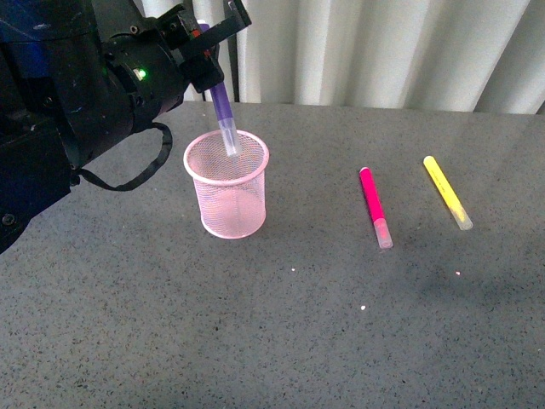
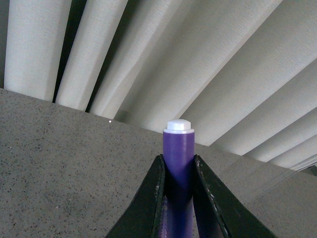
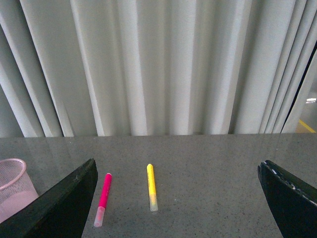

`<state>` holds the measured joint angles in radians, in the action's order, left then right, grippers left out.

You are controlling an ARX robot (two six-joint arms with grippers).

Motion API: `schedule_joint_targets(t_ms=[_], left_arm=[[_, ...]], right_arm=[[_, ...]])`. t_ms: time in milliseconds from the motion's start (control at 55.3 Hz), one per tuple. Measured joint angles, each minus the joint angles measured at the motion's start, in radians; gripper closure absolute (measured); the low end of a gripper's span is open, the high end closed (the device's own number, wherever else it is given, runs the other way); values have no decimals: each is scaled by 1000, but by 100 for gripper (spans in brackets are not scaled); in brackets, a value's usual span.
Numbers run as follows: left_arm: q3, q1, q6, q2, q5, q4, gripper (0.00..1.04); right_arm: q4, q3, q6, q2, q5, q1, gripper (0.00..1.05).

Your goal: Insert purple and pink pens into pink cup

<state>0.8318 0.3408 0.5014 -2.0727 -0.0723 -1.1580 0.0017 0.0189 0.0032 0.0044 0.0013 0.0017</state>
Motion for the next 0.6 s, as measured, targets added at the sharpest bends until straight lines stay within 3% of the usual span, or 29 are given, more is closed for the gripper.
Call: schedule_joint_targets(t_ms=[596], left_arm=[[51,-20,19,-97,-1,-2,92]], right_arm=[[0,0,0,0,0,0,7]])
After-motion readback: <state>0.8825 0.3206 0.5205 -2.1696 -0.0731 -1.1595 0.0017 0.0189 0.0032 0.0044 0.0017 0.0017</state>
